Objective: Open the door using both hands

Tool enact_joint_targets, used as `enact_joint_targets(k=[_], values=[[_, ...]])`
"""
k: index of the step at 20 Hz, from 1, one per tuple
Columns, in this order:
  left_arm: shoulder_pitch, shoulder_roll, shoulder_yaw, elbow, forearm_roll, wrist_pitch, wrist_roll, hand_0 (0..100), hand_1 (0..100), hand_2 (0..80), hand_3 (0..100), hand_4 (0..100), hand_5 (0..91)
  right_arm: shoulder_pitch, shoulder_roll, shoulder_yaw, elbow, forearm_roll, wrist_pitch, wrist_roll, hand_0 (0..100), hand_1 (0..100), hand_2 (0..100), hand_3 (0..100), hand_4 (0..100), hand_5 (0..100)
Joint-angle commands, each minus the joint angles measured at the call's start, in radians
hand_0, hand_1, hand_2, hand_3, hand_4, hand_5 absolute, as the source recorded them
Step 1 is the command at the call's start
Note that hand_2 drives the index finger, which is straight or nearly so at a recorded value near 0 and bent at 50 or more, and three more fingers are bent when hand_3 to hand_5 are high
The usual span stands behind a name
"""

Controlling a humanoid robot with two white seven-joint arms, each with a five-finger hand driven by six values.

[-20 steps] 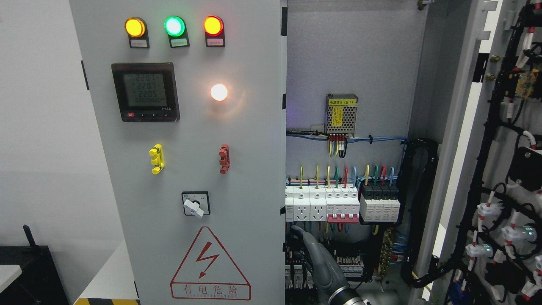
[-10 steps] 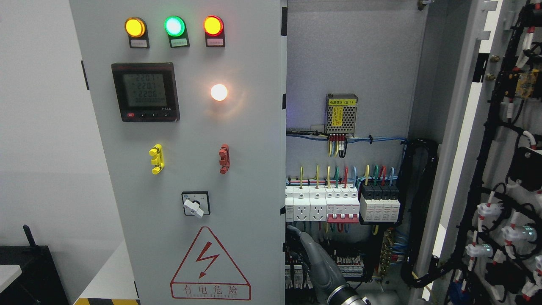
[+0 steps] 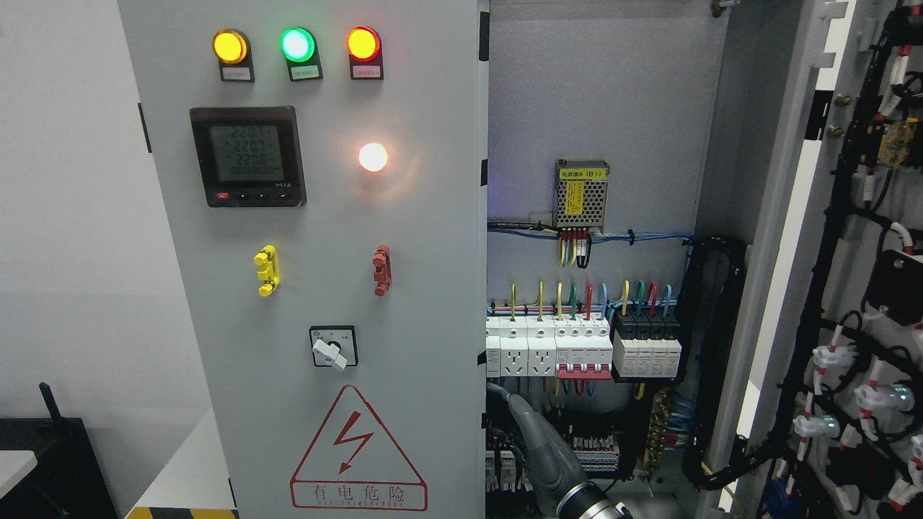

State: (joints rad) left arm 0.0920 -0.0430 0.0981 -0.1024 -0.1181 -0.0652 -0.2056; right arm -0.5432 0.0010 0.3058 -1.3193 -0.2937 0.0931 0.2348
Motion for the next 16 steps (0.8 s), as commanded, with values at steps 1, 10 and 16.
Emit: enact_joint_targets(k=[1,10,16], values=[[0.0,0.0,0.0,0.001,0.0,0.001,0.0,0,0,0.0,0,3,0.0,-0.001,0.028,-0.001,0.005,-0.001,0.001,0.004,23,0,0,0,0,0],[0.0,0.0,0.0,0.001,0.0,0.001,0.0,0,0,0.0,0,3,0.0,-0.001,0.028,-0.002,0.005,-0.001,0.001,0.037,23,0,0,0,0,0],[0.0,0.0,0.0,0.0,0.0,0.001,0.0,0,0,0.0,0,3,0.0,-0.003,0.028,-0.008,0.006,-0.004,0.001,0.04,23,0,0,0,0,0]])
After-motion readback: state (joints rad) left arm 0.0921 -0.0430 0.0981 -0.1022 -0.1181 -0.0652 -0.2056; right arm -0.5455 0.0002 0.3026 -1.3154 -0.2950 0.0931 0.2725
